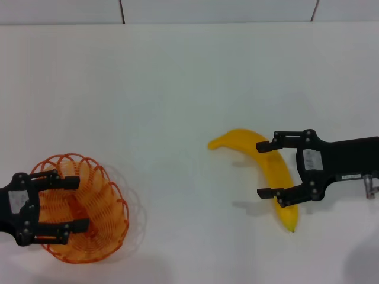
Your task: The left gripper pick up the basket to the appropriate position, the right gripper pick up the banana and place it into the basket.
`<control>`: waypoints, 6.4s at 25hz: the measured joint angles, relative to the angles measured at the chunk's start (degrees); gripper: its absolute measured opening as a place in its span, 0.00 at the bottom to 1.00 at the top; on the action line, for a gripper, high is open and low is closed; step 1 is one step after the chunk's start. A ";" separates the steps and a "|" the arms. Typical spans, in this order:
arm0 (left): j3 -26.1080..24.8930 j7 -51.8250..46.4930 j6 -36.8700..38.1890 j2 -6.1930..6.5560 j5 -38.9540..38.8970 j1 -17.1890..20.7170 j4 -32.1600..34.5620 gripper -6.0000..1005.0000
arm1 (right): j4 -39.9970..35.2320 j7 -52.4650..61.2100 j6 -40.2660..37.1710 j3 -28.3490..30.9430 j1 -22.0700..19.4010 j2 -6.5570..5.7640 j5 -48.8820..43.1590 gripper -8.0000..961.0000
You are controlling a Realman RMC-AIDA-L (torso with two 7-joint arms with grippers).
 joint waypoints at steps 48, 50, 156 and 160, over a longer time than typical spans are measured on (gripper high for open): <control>28.57 -29.99 -10.31 -0.03 18.91 -22.60 14.08 0.84 | -0.07 0.11 -0.05 0.40 0.86 -0.38 0.39 0.91; 30.66 -30.30 -11.89 -0.15 18.51 -22.76 12.70 0.84 | -0.05 0.14 -0.05 0.42 0.86 -0.38 0.37 0.91; 41.20 -61.67 -21.17 -0.33 2.05 -23.59 4.38 0.07 | -0.03 1.58 0.66 0.69 0.53 -0.82 0.66 0.91; 41.76 -62.30 -22.45 -0.36 2.46 -25.27 1.19 0.07 | -0.03 1.58 0.66 0.69 0.84 -0.75 0.66 0.91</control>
